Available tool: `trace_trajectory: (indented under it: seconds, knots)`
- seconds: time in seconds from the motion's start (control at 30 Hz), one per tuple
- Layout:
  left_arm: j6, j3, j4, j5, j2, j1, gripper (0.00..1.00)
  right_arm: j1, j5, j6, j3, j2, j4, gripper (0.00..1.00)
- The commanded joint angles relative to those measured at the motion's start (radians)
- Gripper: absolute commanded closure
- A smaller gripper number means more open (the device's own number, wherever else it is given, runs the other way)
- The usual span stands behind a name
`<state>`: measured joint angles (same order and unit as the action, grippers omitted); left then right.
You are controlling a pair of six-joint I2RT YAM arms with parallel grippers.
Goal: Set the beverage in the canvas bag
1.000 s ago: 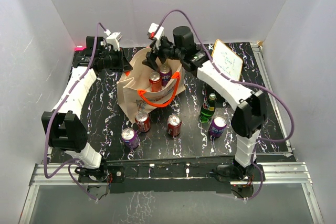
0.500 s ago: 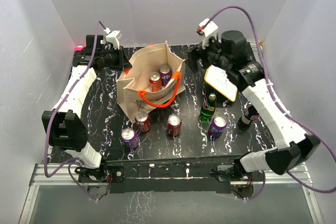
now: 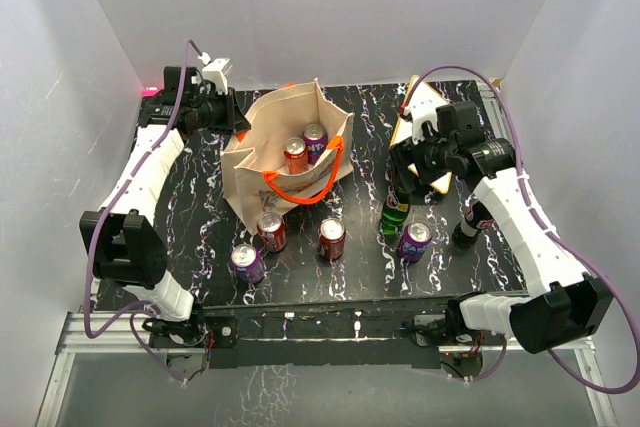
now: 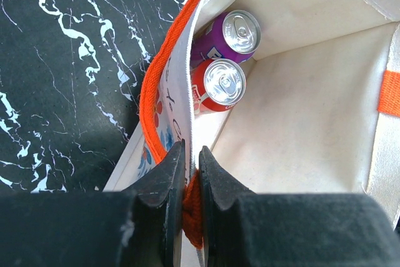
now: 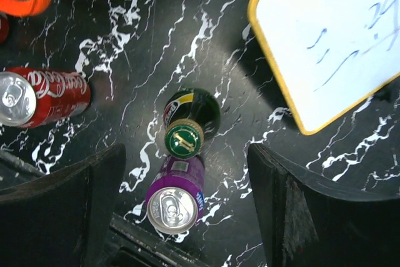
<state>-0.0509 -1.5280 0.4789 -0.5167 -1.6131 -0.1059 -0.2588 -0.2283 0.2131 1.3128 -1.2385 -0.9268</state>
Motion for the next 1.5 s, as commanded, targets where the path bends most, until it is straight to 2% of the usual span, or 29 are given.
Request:
trace_trajectory:
  seconds: [0.0,0.37,0.63,0.7,0.8,0.87,0.9,1.27,1.47]
  knots:
    - [0.022,-0.017,-0.015,-0.005,0.018,-0.003,1.0,0.003,-0.061,0.026,-0.017,-0.014,-0.02,0.2]
    - [0.028,-0.012,-0.016,-0.012,0.031,-0.002,1.0,0.003,-0.092,-0.001,-0.065,-0.096,0.072,0.35]
    - [0.028,-0.017,-0.02,-0.022,0.027,-0.003,1.0,0.003,-0.086,-0.006,-0.111,-0.096,0.123,0.52]
    - [0.027,-0.015,-0.022,-0.021,0.026,-0.003,1.0,0.003,-0.082,-0.005,-0.109,-0.095,0.122,0.6]
    - [0.027,-0.015,-0.024,-0.022,0.024,-0.003,1.0,0.003,-0.079,-0.012,-0.059,-0.097,0.122,0.77]
    - [0.027,-0.015,-0.026,-0.022,0.022,-0.003,1.0,0.003,-0.067,-0.026,-0.007,-0.102,0.13,0.9]
    - [0.026,-0.015,-0.026,-0.024,0.02,-0.004,1.0,0.004,-0.059,-0.036,0.027,-0.105,0.135,0.92]
    - [0.036,-0.031,-0.02,-0.057,0.004,-0.003,1.0,-0.007,0.015,-0.037,0.529,-0.192,0.15,0.92]
    - [0.037,-0.022,-0.023,-0.051,0.002,-0.004,1.0,-0.094,0.07,-0.003,0.938,-0.337,0.142,0.92]
